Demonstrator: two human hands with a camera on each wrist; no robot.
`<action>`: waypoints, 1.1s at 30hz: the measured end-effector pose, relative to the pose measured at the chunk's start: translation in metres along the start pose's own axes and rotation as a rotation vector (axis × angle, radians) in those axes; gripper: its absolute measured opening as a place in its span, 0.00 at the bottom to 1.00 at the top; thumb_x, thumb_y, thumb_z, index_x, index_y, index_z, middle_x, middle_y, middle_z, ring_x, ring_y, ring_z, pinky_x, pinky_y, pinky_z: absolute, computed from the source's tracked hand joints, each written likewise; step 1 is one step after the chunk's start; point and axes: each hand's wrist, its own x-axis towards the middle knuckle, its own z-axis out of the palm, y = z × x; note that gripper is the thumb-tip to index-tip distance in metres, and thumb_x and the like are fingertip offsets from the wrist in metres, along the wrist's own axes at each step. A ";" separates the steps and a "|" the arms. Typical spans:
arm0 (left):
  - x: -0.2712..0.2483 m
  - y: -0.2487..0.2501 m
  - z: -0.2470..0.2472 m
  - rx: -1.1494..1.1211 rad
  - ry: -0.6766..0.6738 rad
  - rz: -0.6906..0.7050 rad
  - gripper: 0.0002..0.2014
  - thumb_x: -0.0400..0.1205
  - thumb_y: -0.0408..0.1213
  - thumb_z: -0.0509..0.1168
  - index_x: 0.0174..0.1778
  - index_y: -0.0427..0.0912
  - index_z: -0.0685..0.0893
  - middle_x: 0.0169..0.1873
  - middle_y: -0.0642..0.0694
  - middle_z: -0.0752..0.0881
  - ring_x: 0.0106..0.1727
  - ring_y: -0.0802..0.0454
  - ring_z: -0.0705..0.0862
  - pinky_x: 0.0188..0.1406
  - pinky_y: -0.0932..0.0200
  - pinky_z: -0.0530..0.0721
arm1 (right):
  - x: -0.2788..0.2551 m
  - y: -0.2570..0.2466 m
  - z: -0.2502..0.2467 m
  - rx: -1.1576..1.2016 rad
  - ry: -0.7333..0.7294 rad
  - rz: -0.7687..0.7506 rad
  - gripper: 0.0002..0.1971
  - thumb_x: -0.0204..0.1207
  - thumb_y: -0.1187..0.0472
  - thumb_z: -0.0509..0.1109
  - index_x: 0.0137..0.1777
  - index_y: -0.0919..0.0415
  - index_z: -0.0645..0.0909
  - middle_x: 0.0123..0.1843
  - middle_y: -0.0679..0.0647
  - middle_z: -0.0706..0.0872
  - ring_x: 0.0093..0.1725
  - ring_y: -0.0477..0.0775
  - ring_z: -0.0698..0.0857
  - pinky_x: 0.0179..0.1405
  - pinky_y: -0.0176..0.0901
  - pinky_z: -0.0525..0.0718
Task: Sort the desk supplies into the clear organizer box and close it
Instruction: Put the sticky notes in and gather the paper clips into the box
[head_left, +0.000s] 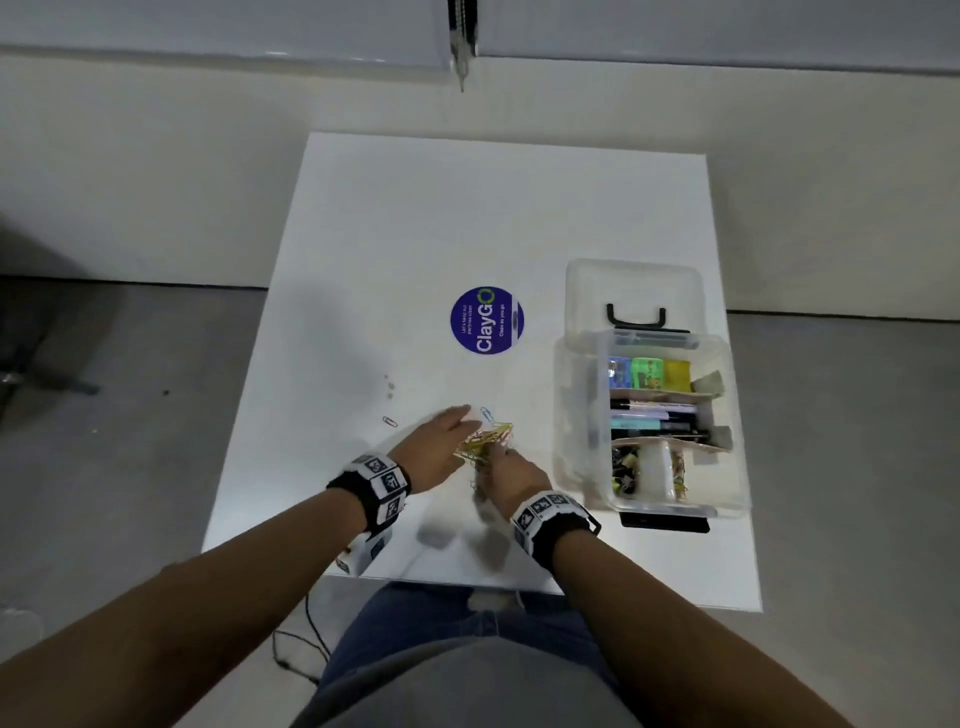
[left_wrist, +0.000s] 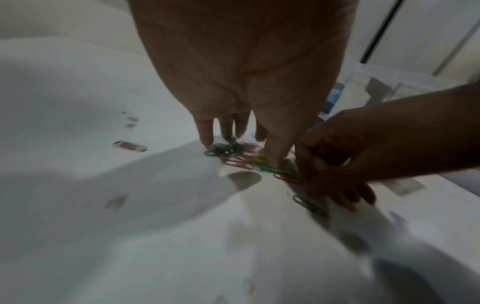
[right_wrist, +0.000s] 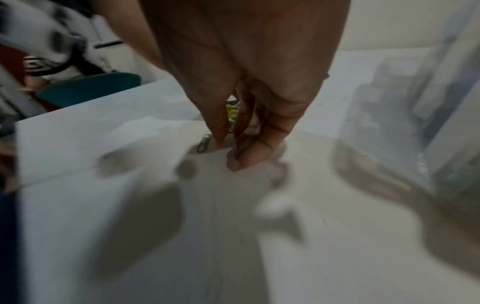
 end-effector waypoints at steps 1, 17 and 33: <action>-0.005 -0.005 -0.004 -0.014 0.054 -0.034 0.31 0.81 0.34 0.66 0.81 0.44 0.66 0.84 0.40 0.60 0.84 0.42 0.60 0.83 0.48 0.62 | 0.006 0.000 -0.003 0.002 0.035 0.017 0.19 0.78 0.57 0.63 0.68 0.59 0.71 0.62 0.60 0.82 0.58 0.65 0.85 0.55 0.53 0.83; 0.001 0.024 0.020 -0.111 0.112 -0.190 0.36 0.68 0.43 0.80 0.69 0.42 0.73 0.66 0.40 0.71 0.66 0.41 0.71 0.69 0.49 0.76 | 0.020 -0.001 -0.010 -0.231 0.150 -0.138 0.28 0.73 0.60 0.71 0.73 0.59 0.67 0.67 0.60 0.71 0.67 0.62 0.73 0.55 0.53 0.82; 0.006 0.025 -0.028 -0.241 0.278 -0.240 0.09 0.79 0.26 0.66 0.52 0.38 0.87 0.48 0.40 0.84 0.51 0.43 0.84 0.49 0.59 0.77 | -0.016 0.002 -0.055 -0.033 0.288 -0.066 0.14 0.78 0.71 0.59 0.62 0.68 0.77 0.61 0.64 0.80 0.61 0.65 0.81 0.56 0.50 0.79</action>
